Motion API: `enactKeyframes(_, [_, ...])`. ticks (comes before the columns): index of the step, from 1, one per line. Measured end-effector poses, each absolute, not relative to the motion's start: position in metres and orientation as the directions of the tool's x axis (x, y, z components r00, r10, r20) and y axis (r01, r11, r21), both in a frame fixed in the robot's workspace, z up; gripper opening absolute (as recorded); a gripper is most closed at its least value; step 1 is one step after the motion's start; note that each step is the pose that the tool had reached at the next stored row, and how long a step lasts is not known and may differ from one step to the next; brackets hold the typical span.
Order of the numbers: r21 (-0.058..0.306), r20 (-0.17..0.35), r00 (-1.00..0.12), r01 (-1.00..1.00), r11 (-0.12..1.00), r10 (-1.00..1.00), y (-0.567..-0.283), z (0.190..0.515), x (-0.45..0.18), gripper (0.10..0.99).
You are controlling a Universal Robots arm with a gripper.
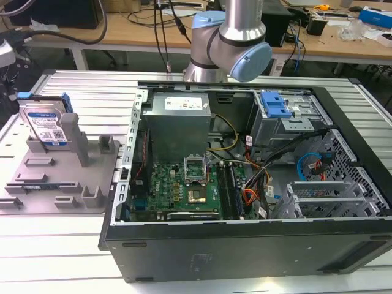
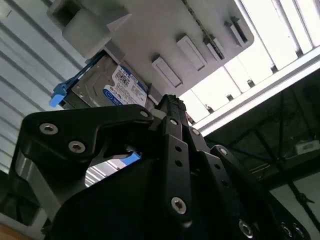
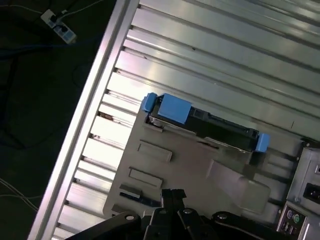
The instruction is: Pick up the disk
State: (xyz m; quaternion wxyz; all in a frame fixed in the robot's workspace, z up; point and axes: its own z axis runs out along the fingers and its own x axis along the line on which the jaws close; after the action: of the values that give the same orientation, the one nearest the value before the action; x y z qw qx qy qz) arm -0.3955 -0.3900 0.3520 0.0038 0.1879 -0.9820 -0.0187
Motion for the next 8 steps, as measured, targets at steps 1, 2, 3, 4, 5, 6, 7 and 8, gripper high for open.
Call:
enactKeyframes(1, [0.038,0.0,-0.921,-0.389,0.921,-0.389,-0.39,0.352,-0.3955,0.106])
enactKeyframes(2, [0.038,0.0,-0.904,-0.427,0.904,-0.427,-0.39,0.352,-0.3955,0.106])
enactKeyframes(3, [0.038,0.0,-0.885,-0.465,0.885,-0.465,-0.39,0.3519,-0.3955,0.106])
enactKeyframes(4, [0.038,0.0,-0.874,-0.486,0.873,-0.487,-0.39,0.3518,-0.3955,0.106])
enactKeyframes(5, [0.038,0.0,-0.863,-0.505,0.862,-0.506,-0.39,0.3518,-0.3955,0.106])
enactKeyframes(6, [0.038,0.0,-0.85,-0.527,0.849,-0.527,-0.39,0.3517,-0.3955,0.106])
enactKeyframes(7, [0.038,0.0,-0.841,-0.541,0.84,-0.541,-0.39,0.3517,-0.3955,0.106])
enactKeyframes(8, [0.038,0.0,-0.818,-0.574,0.818,-0.575,-0.39,0.3516,-0.3955,0.106])
